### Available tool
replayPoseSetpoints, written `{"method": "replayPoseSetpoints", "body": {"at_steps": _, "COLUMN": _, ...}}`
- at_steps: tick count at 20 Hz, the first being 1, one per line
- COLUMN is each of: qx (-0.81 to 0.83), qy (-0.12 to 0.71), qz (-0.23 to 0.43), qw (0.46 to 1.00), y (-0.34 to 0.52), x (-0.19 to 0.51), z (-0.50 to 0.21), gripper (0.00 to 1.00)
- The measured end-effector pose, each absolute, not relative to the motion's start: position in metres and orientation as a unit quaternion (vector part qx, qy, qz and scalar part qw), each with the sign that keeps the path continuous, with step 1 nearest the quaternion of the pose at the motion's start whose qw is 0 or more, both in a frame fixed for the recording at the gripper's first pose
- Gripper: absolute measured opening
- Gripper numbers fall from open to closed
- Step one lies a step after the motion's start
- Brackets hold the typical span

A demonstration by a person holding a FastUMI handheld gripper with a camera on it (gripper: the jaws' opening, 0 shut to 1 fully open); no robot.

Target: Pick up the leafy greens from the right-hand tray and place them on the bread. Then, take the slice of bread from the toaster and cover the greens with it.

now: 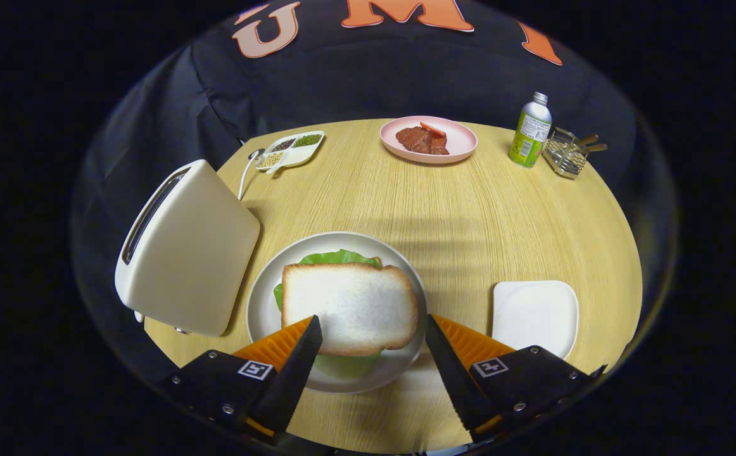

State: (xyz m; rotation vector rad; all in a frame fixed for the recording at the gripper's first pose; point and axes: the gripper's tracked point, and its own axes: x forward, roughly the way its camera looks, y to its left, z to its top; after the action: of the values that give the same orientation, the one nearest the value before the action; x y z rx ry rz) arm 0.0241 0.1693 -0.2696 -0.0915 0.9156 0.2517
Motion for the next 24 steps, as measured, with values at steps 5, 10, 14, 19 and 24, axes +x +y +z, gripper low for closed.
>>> {"method": "replayPoseSetpoints", "body": {"at_steps": 5, "qx": -0.069, "qy": 0.379, "qz": 0.107, "qw": 0.917, "y": 0.151, "x": 0.042, "z": -0.214, "gripper": 0.98}}
{"method": "replayPoseSetpoints", "body": {"at_steps": 10, "qx": -0.071, "qy": 0.291, "qz": 0.095, "qw": 0.949, "y": 0.132, "x": 0.060, "z": -0.126, "gripper": 0.98}}
{"method": "replayPoseSetpoints", "body": {"at_steps": 14, "qx": -0.059, "qy": 0.229, "qz": 0.088, "qw": 0.968, "y": 0.121, "x": 0.061, "z": -0.064, "gripper": 0.98}}
{"method": "replayPoseSetpoints", "body": {"at_steps": 19, "qx": -0.069, "qy": 0.157, "qz": 0.061, "qw": 0.983, "y": 0.094, "x": 0.053, "z": -0.007, "gripper": 0.98}}
{"method": "replayPoseSetpoints", "body": {"at_steps": 24, "qx": -0.060, "qy": 0.093, "qz": 0.044, "qw": 0.993, "y": 0.070, "x": 0.045, "z": 0.034, "gripper": 0.98}}
